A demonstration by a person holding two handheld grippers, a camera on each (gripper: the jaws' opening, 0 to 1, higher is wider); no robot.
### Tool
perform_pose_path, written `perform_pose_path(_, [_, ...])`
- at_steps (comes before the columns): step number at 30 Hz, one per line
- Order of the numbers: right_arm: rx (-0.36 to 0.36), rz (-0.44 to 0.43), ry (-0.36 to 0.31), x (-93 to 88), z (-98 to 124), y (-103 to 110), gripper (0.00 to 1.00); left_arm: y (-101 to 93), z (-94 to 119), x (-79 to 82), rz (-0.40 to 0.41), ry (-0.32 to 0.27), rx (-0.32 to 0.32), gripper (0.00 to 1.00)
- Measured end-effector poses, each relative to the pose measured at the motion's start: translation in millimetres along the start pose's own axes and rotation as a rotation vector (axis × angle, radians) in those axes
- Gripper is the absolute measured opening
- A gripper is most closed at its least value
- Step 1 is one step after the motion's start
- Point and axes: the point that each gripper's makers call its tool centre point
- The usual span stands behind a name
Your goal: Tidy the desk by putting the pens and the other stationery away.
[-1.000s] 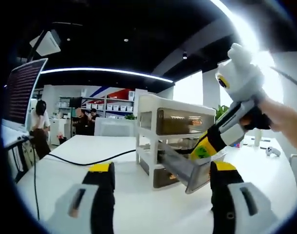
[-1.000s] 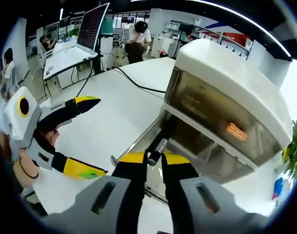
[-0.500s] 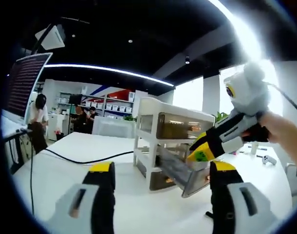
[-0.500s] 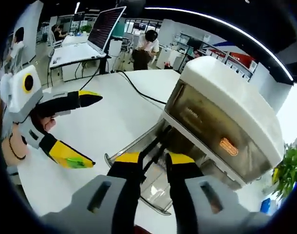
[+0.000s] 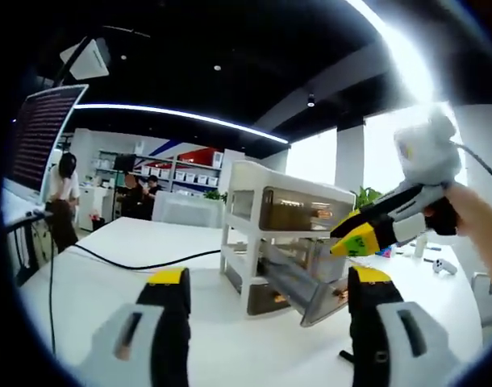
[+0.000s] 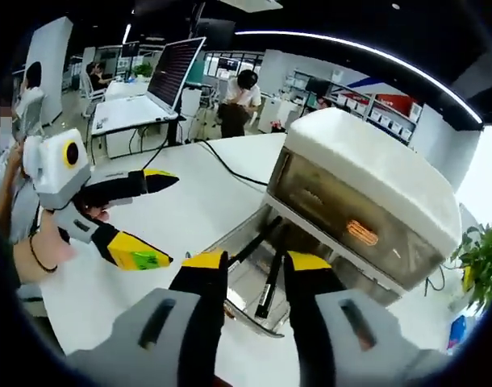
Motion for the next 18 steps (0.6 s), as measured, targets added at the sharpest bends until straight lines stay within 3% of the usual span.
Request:
perform_pose_path(4, [-0.038,0.025,-0.06,5.7,20.2,-4.4,0.34,0.1,-0.7,-1.8,-0.002,0.008,0.002,0.8])
perform_pose_path(7, [-0.019,0.035,-0.115,4.8,29.5,-3.1,0.34,0.0,-0.5,-1.8,0.002,0.006,0.004,0.79])
perform_pose_path(13, [0.016,0.001,-0.119,-17.4,29.5,-1.7,0.4,2.4,0.1,-1.3,-0.009,0.005,0.013,0.8])
perform_pose_path(18, [-0.014,0.013,-0.115,-39.3,26.3,-2.0,0.42,0.0,0.4,2.6,-0.012,-0.016,0.002,0.8])
Point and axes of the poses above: the point that each gripper's makers call its tool centre point, and the gripper's own axes: z roughly backward along the fingers, y roughly to its left, x roughly out of its top, and after that the axes turned 13 degrees about -z, right-handed
